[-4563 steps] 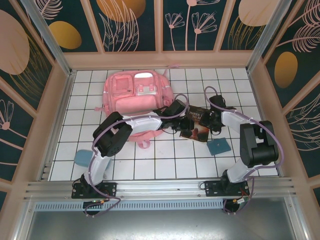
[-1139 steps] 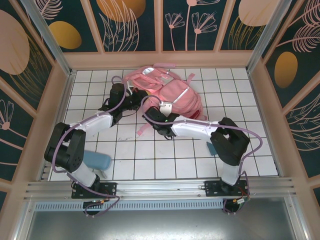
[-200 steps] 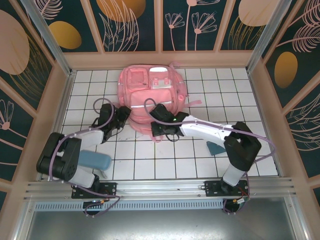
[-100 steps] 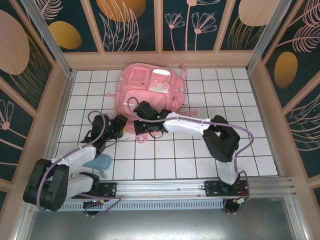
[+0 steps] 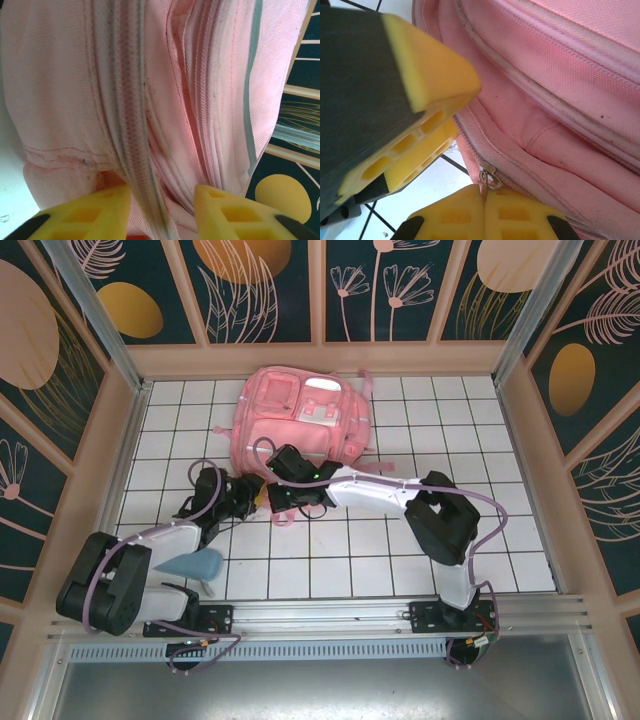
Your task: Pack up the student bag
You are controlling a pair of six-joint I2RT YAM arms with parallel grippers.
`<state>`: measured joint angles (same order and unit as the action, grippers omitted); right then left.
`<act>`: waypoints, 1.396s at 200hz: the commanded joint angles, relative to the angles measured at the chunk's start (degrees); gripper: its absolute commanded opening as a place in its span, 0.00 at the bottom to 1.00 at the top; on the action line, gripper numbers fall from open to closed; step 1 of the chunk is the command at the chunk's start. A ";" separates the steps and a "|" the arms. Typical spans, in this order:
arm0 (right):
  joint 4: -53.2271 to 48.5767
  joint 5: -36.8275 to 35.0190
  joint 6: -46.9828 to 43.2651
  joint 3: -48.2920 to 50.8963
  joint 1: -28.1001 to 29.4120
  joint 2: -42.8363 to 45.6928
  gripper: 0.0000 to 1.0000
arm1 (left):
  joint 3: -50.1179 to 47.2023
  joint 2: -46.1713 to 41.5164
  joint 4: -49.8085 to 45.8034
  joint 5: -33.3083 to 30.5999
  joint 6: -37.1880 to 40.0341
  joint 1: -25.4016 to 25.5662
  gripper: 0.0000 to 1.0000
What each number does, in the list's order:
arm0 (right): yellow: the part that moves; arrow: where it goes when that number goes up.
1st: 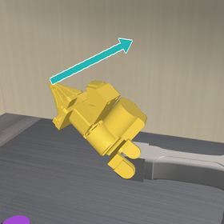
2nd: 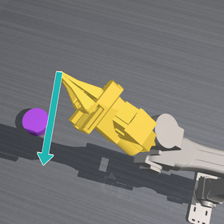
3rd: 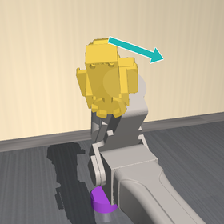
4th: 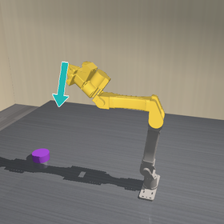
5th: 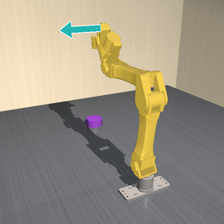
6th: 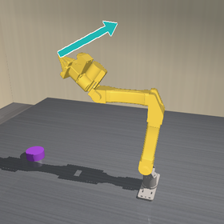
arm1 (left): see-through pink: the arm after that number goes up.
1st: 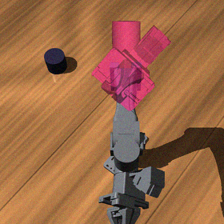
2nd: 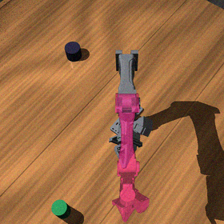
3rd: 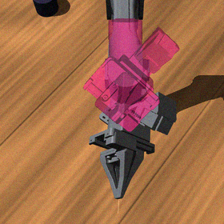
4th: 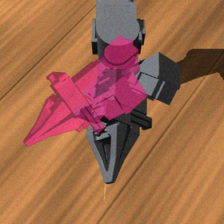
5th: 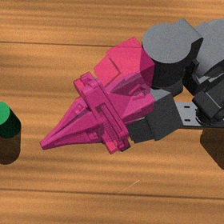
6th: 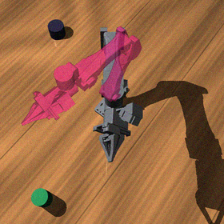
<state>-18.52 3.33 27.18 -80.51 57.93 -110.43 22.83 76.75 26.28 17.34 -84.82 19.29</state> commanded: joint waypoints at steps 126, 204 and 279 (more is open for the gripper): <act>-23.06 -34.42 14.30 10.63 0.46 14.29 0.00 | 3.19 0.11 -0.73 -6.79 1.63 0.84 0.00; -11.38 -37.76 4.43 18.20 -12.90 18.84 0.00 | 4.78 -5.04 -6.84 -7.68 5.80 0.84 0.00; 10.96 -18.71 -15.10 21.48 -26.24 17.29 0.00 | 2.56 -10.07 -11.51 -7.85 7.58 0.77 0.00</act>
<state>-14.28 -18.15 19.59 -60.29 36.21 -93.89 26.17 69.60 17.17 13.91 -79.53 21.02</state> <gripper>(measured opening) 0.049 0.055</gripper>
